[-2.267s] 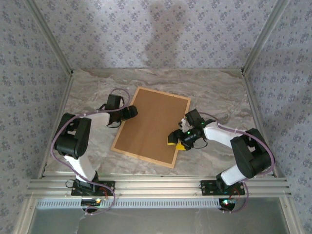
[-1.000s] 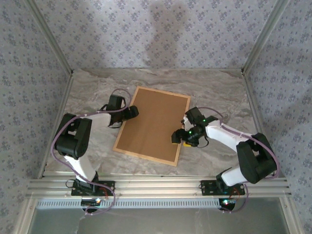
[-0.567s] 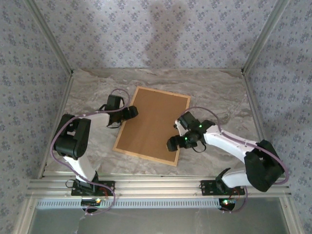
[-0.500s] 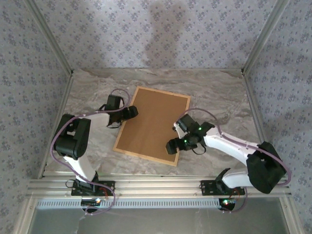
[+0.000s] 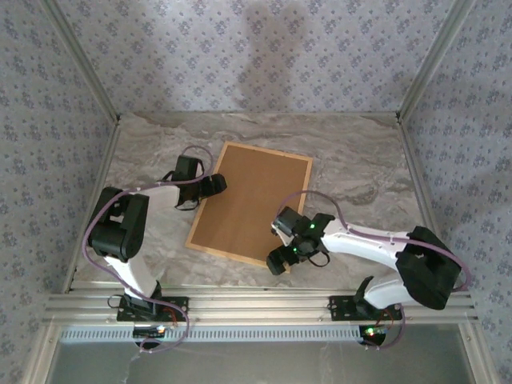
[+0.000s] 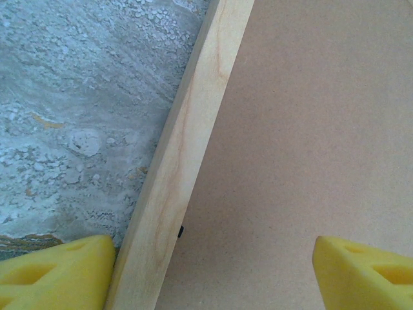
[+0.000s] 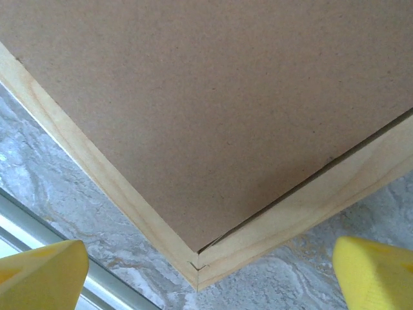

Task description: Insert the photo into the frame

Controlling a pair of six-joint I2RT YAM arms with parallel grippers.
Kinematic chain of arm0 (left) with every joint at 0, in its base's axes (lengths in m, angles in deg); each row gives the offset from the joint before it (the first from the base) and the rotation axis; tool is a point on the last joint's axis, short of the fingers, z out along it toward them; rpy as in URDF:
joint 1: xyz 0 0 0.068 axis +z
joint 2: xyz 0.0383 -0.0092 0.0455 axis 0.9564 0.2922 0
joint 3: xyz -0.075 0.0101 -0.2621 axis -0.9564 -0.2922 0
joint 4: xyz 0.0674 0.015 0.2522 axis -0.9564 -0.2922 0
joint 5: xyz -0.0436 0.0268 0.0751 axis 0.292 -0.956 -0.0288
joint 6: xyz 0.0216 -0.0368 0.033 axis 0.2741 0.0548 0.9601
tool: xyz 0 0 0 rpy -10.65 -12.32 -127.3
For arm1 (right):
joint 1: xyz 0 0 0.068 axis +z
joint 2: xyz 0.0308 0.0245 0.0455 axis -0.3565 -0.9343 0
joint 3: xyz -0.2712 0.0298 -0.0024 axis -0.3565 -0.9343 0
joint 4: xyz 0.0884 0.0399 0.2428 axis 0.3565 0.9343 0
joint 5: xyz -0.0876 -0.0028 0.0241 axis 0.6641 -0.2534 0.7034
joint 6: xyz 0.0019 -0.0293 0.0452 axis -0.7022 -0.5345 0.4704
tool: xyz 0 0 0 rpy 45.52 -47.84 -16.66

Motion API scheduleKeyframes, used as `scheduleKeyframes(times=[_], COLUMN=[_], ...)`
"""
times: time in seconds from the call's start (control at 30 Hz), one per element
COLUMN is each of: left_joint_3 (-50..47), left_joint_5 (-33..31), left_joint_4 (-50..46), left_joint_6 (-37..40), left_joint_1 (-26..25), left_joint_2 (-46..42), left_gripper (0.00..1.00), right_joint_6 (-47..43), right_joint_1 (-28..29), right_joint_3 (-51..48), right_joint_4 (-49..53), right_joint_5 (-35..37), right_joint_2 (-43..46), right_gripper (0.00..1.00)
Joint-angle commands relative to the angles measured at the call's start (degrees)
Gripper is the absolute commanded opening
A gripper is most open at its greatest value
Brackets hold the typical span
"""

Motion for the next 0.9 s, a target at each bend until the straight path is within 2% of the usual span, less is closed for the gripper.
scheduleKeyframes(times=[0.0,0.87], left_joint_3=[-0.2,-0.3], left_joint_5=[2.2,3.3], left_joint_4=[-5.2,-4.4], left_joint_6=[0.2,0.1], left_joint_1=[0.0,0.0], left_joint_2=[-0.6,0.9], left_gripper=[0.81,0.81], right_joint_6=[-0.7,-0.2], right_joint_1=[0.6,0.6], right_joint_3=[-0.6,0.1], right_joint_4=[0.3,-2.3], right_joint_5=[2.0,2.9], right_joint_2=[-1.2,-4.0], right_gripper=[0.99,0.84])
